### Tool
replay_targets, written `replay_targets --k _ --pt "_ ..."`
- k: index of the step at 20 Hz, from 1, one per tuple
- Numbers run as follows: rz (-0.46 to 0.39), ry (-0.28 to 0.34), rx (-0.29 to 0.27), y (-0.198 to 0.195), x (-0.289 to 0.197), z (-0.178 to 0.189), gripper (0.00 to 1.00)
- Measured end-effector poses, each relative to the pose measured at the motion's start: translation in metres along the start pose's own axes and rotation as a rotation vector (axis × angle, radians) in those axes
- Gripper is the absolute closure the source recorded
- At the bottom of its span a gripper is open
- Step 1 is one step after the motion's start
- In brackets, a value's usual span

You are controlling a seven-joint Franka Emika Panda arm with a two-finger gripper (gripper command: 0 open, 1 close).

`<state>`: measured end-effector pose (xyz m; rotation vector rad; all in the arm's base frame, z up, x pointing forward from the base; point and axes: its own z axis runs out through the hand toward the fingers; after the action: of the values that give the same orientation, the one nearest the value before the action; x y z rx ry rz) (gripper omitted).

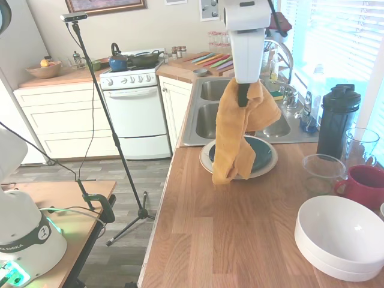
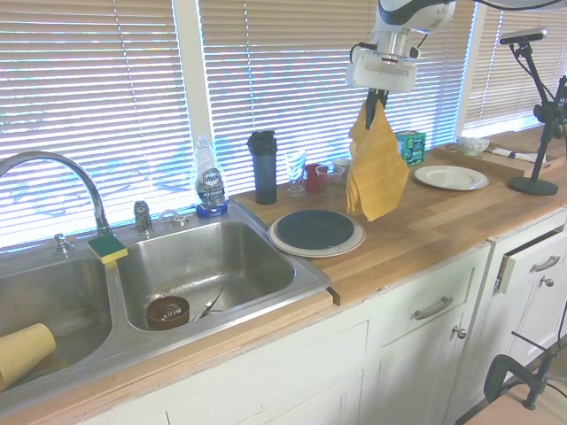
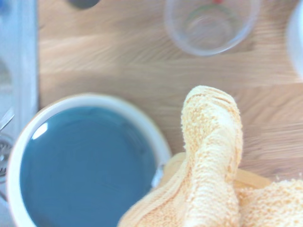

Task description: Wipe the blue plate in clockwise motion

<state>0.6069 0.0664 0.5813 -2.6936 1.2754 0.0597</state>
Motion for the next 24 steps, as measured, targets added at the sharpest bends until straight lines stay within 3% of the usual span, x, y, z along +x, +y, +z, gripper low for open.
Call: replay_targets --k 7,13,19,22,24 --pt "0.021 -0.003 -0.013 0.019 0.032 0.004 1.00" --pt "0.030 -0.007 -0.074 0.063 0.049 0.033 1.00" --pt "0.018 0.022 -0.126 0.107 0.027 0.048 1.00" --pt "0.003 0.040 -0.115 0.105 0.018 0.037 1.00" --pt "-0.003 0.050 -0.111 0.082 0.019 0.036 1.00"
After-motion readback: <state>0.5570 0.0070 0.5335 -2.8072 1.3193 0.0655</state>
